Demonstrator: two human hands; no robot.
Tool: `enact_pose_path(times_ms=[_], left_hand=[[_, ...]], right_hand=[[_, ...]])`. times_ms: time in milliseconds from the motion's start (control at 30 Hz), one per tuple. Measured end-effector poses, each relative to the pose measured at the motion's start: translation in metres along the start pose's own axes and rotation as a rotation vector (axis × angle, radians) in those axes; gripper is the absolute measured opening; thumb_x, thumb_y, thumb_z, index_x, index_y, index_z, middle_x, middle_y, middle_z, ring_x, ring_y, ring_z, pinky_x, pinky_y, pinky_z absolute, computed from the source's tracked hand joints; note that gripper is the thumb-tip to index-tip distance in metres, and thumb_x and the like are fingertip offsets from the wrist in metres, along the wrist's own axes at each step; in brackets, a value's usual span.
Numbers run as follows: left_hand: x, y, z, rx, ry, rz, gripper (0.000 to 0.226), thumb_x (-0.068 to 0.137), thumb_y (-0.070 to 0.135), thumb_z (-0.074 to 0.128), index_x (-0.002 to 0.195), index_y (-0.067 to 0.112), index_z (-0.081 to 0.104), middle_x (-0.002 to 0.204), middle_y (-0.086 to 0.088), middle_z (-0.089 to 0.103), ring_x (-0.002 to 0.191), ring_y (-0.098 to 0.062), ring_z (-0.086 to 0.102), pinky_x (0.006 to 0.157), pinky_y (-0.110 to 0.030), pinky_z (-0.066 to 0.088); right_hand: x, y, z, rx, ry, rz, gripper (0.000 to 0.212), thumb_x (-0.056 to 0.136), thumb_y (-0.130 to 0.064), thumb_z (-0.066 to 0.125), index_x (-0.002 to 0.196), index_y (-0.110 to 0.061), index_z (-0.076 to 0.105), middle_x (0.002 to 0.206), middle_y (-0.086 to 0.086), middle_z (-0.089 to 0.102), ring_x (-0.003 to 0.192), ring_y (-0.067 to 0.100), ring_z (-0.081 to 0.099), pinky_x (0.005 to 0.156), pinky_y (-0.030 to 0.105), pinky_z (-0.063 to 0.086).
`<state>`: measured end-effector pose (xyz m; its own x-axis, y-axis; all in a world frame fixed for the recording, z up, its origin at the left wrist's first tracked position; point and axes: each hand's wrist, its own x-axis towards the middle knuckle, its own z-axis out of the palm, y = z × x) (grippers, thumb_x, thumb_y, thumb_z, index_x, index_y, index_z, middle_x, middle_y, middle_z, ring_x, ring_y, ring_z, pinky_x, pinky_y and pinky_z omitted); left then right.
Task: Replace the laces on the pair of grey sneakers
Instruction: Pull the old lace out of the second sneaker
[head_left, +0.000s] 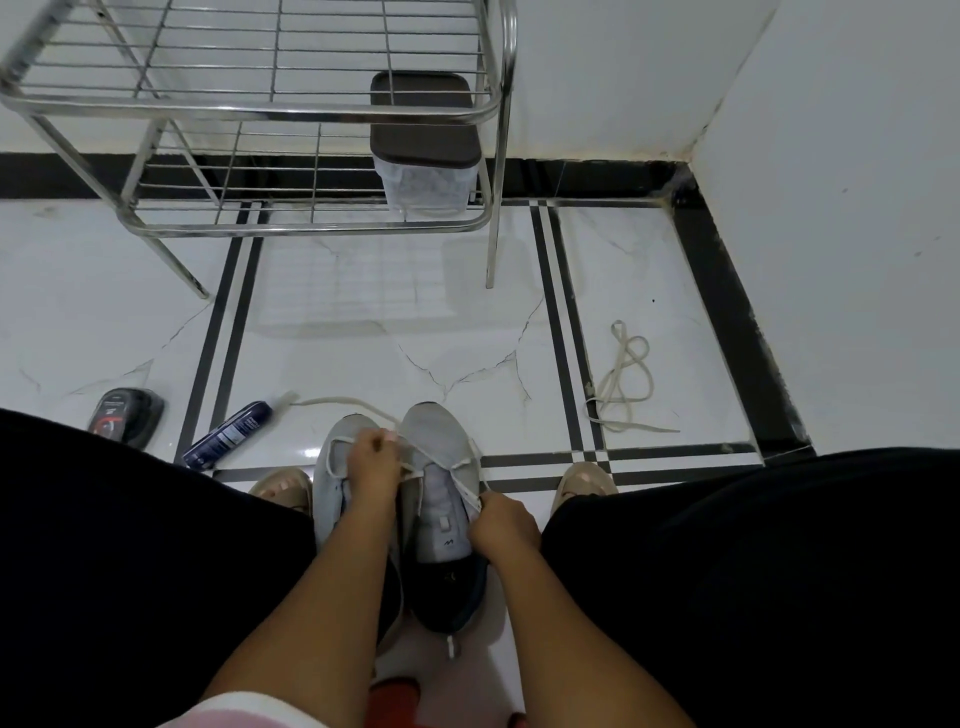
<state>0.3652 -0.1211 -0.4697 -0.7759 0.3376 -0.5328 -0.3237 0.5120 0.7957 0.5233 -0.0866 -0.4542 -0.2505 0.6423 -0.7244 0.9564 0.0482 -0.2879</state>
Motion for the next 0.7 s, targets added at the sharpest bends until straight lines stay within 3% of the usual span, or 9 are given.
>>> enact_pose_path(times_ms=[67, 100, 133, 233, 300, 367, 467, 567, 700], left_hand=[[0.005, 0.02, -0.012, -0.72, 0.136, -0.31, 0.027, 0.097, 0.005, 0.031, 0.076, 0.011, 0.046, 0.074, -0.007, 0.05, 0.048, -0.011, 0.048, 0.047, -0.022, 0.043], [0.009, 0.026, -0.018, -0.853, 0.155, -0.381, 0.025, 0.098, 0.006, 0.026, 0.079, 0.011, 0.043, 0.067, -0.003, 0.044, 0.041, -0.009, 0.043, 0.045, -0.023, 0.042], [0.011, 0.034, -0.022, -0.758, 0.145, -0.358, 0.02, 0.098, 0.009, 0.028, 0.084, 0.011, 0.043, 0.064, -0.002, 0.041, 0.038, -0.01, 0.041, 0.046, -0.026, 0.04], [0.014, 0.031, -0.013, 0.37, -0.101, 0.074, 0.014, 0.092, 0.027, 0.053, 0.095, 0.014, 0.052, 0.077, -0.004, 0.058, 0.067, -0.023, 0.061, 0.06, -0.03, 0.045], [0.004, 0.017, 0.0, 0.885, -0.365, 0.333, 0.014, 0.089, 0.031, 0.058, 0.095, 0.019, 0.06, 0.093, -0.003, 0.065, 0.089, -0.024, 0.062, 0.07, -0.03, 0.045], [-0.008, 0.002, 0.011, 1.131, -0.406, 0.46, 0.018, 0.09, 0.031, 0.055, 0.1, 0.02, 0.065, 0.102, -0.004, 0.068, 0.097, -0.022, 0.062, 0.077, -0.031, 0.046], [-0.016, -0.014, 0.016, 1.206, -0.31, 0.551, 0.021, 0.094, 0.031, 0.05, 0.104, 0.019, 0.065, 0.105, -0.006, 0.064, 0.096, -0.023, 0.062, 0.07, -0.031, 0.042], [-0.012, -0.019, 0.015, 0.996, -0.264, 0.499, 0.019, 0.094, 0.028, 0.052, 0.099, 0.015, 0.065, 0.101, -0.006, 0.057, 0.09, -0.026, 0.06, 0.068, -0.028, 0.038], [0.011, 0.011, -0.008, -0.052, 0.022, -0.016, 0.029, 0.093, 0.02, 0.04, 0.08, 0.002, 0.059, 0.073, -0.007, 0.061, 0.054, -0.009, 0.052, 0.049, -0.018, 0.036]], right_hand=[[0.001, 0.0, -0.001, 0.002, -0.002, 0.016, 0.032, 0.092, -0.027, 0.048, 0.122, -0.022, 0.057, 0.124, 0.009, 0.059, 0.113, 0.03, 0.058, 0.088, 0.034, 0.048], [0.001, 0.001, 0.0, 0.004, -0.007, 0.029, 0.032, 0.092, -0.028, 0.048, 0.122, -0.021, 0.057, 0.124, 0.009, 0.06, 0.112, 0.03, 0.058, 0.088, 0.034, 0.048], [0.001, 0.001, 0.001, 0.009, -0.015, 0.044, 0.032, 0.092, -0.03, 0.048, 0.122, -0.02, 0.058, 0.124, 0.009, 0.059, 0.112, 0.03, 0.058, 0.089, 0.034, 0.049], [0.001, 0.0, 0.002, 0.023, -0.033, 0.072, 0.035, 0.092, -0.029, 0.049, 0.125, -0.019, 0.056, 0.127, 0.009, 0.058, 0.115, 0.029, 0.057, 0.091, 0.034, 0.049], [0.001, -0.001, 0.001, 0.035, -0.025, 0.074, 0.037, 0.093, -0.029, 0.049, 0.128, -0.019, 0.055, 0.128, 0.009, 0.058, 0.115, 0.029, 0.057, 0.09, 0.033, 0.048], [0.0, -0.002, 0.001, 0.022, -0.017, 0.066, 0.037, 0.094, -0.029, 0.049, 0.128, -0.019, 0.055, 0.129, 0.009, 0.057, 0.117, 0.029, 0.057, 0.09, 0.033, 0.047], [-0.001, -0.002, 0.001, -0.018, -0.015, 0.055, 0.034, 0.094, -0.027, 0.047, 0.126, -0.019, 0.055, 0.13, 0.009, 0.056, 0.118, 0.028, 0.055, 0.092, 0.035, 0.047], [-0.001, 0.0, 0.0, -0.013, -0.024, 0.06, 0.032, 0.094, -0.028, 0.048, 0.124, -0.019, 0.055, 0.128, 0.009, 0.057, 0.116, 0.029, 0.056, 0.091, 0.034, 0.048], [0.0, 0.003, -0.002, 0.015, -0.034, 0.067, 0.032, 0.093, -0.028, 0.049, 0.122, -0.019, 0.056, 0.126, 0.009, 0.058, 0.114, 0.029, 0.057, 0.087, 0.032, 0.047]])
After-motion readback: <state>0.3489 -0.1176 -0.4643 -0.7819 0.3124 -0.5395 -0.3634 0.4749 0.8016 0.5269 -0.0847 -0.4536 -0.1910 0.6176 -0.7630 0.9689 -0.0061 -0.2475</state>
